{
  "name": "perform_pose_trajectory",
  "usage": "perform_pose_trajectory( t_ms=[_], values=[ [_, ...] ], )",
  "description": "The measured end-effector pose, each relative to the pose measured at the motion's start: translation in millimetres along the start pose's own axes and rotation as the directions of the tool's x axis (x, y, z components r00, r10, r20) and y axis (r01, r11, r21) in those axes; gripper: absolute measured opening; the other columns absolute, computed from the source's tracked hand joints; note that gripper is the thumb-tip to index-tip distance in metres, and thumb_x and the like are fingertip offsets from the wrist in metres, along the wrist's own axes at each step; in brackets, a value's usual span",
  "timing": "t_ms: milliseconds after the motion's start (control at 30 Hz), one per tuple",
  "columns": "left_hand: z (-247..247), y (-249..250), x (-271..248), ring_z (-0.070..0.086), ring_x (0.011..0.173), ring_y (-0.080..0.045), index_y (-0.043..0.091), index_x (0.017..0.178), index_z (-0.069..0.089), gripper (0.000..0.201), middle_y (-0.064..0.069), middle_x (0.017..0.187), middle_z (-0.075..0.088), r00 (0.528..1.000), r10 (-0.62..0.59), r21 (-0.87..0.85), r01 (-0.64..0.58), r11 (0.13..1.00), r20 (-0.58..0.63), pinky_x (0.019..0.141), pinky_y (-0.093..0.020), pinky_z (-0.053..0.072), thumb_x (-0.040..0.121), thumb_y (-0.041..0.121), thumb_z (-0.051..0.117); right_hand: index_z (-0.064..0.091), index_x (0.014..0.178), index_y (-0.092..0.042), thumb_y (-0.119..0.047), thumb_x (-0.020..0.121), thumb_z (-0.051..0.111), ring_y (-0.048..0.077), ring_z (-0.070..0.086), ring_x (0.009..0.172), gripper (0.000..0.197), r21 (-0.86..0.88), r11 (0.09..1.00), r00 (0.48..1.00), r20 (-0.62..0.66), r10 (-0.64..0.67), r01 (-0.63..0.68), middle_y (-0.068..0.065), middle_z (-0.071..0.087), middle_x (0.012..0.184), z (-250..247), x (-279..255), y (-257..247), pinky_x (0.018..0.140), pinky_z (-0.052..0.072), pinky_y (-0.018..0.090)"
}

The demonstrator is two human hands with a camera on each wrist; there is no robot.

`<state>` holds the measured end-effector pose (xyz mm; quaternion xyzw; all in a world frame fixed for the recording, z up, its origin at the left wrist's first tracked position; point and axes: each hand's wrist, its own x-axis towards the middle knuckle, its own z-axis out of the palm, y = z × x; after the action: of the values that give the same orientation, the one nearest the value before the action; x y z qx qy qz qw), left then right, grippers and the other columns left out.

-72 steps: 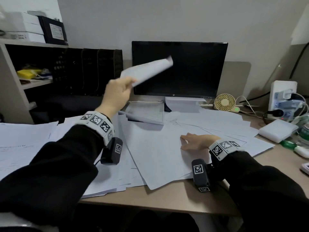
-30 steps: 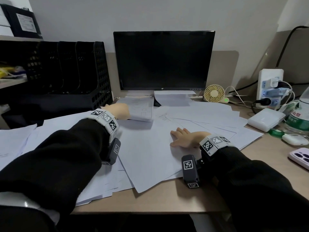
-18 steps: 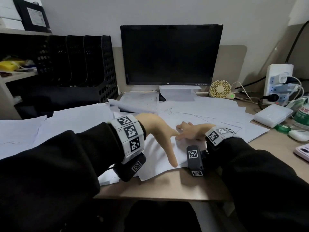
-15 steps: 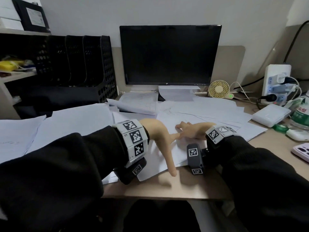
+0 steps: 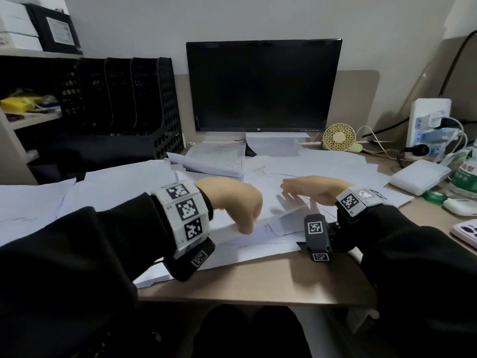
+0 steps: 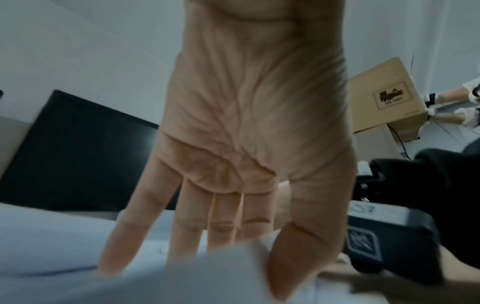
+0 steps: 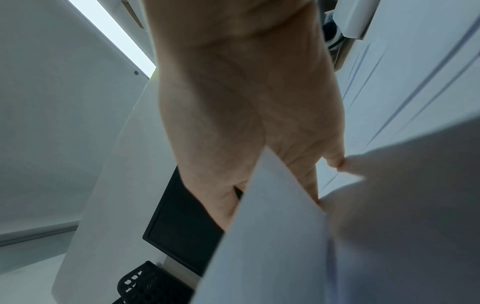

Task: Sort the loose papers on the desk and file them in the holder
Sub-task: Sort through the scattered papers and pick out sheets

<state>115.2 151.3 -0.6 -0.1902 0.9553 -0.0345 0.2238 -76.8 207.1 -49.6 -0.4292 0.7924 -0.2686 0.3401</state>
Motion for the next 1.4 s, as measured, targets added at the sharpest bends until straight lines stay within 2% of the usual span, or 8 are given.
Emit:
perform_pose_trajectory(
  t_ms=[133,300,433,633,767,933,1133,1400],
  values=[
    [-37,-44,-15,0.050,0.077,-0.017,0.019,0.083,0.057,0.008,0.004,0.082,0.052,0.928,-0.058,-0.145,0.005,0.989,-0.369,0.068,-0.027,0.040,0.088,0.015,0.053,0.044,0.142,-0.013,-0.070,0.091,0.011,0.022,0.028,0.142,0.083,0.326,0.944,0.996,-0.088,-0.031,0.058,0.002,0.042,0.149,-10,-4,4,0.116,0.010,0.046],
    [-70,-101,-42,0.052,0.091,-0.018,0.019,0.102,0.063,0.017,0.002,0.094,0.057,0.607,-0.272,-0.346,-0.005,0.938,-0.747,0.080,-0.029,0.043,0.089,0.015,0.052,0.057,0.127,-0.021,-0.083,0.080,0.012,0.011,0.059,0.115,0.089,0.526,0.795,0.948,-0.256,-0.191,0.302,-0.003,0.067,0.121,-7,-10,-8,0.099,0.035,0.041],
    [-76,-130,-59,0.053,0.085,-0.015,0.015,0.102,0.064,0.017,0.000,0.093,0.059,0.446,-0.391,-0.501,-0.156,0.851,-0.805,0.065,-0.019,0.042,0.090,0.012,0.052,0.059,0.123,-0.023,-0.047,0.088,0.060,0.009,0.063,0.106,0.043,0.287,0.878,0.915,-0.248,-0.319,0.384,-0.007,0.069,0.114,5,-11,-32,0.095,0.043,0.037],
    [-63,-172,-87,0.052,0.080,-0.004,0.013,0.124,0.055,0.040,0.005,0.099,0.055,0.196,-0.650,-0.673,-0.335,0.659,-0.734,0.069,-0.010,0.042,0.087,0.023,0.067,0.060,0.097,0.011,-0.006,0.090,0.051,0.021,0.057,0.075,0.020,0.296,0.761,0.788,-0.448,-0.423,0.577,0.013,0.060,0.083,29,-7,-78,0.066,0.047,0.035],
    [-35,-190,-110,0.070,0.084,-0.013,0.012,0.144,0.027,0.073,0.004,0.103,0.064,0.428,-0.744,-0.809,-0.531,0.252,-0.513,0.073,-0.034,0.056,0.087,0.027,0.070,0.055,0.082,-0.004,-0.005,0.085,0.051,0.017,0.040,0.058,0.005,0.376,0.690,0.747,-0.552,-0.370,0.619,0.009,0.042,0.069,39,1,-111,0.046,0.031,0.018],
    [6,-211,-126,0.070,0.070,-0.007,0.015,0.126,0.055,0.043,0.006,0.084,0.074,0.639,-0.661,-0.918,-0.234,0.321,-0.393,0.056,-0.021,0.057,0.085,0.009,0.069,0.045,0.061,-0.011,-0.001,0.086,0.052,0.010,0.029,0.038,0.028,0.322,0.811,0.856,-0.358,-0.373,0.488,-0.005,0.038,0.043,75,8,-145,0.038,0.020,0.016],
    [62,-243,-134,0.071,0.090,-0.022,0.011,0.110,0.063,0.039,-0.009,0.104,0.072,0.747,-0.665,-0.920,0.261,0.293,0.000,0.073,-0.026,0.053,0.076,0.017,0.079,0.062,0.091,-0.006,-0.007,0.091,0.059,0.013,0.064,0.067,0.003,0.209,0.946,0.969,-0.027,-0.246,0.246,0.004,0.066,0.081,122,18,-151,0.053,0.055,0.020],
    [123,-254,-121,0.060,0.061,-0.021,0.009,0.104,0.052,0.041,-0.008,0.076,0.059,0.659,-0.720,-0.797,0.546,0.257,0.219,0.064,-0.030,0.055,0.073,0.003,0.078,0.062,0.114,0.008,-0.002,0.087,0.058,0.022,0.058,0.076,0.029,-0.273,0.957,0.994,0.069,-0.081,0.097,0.014,0.070,0.093,109,22,-124,0.062,0.046,0.026]
  ],
)
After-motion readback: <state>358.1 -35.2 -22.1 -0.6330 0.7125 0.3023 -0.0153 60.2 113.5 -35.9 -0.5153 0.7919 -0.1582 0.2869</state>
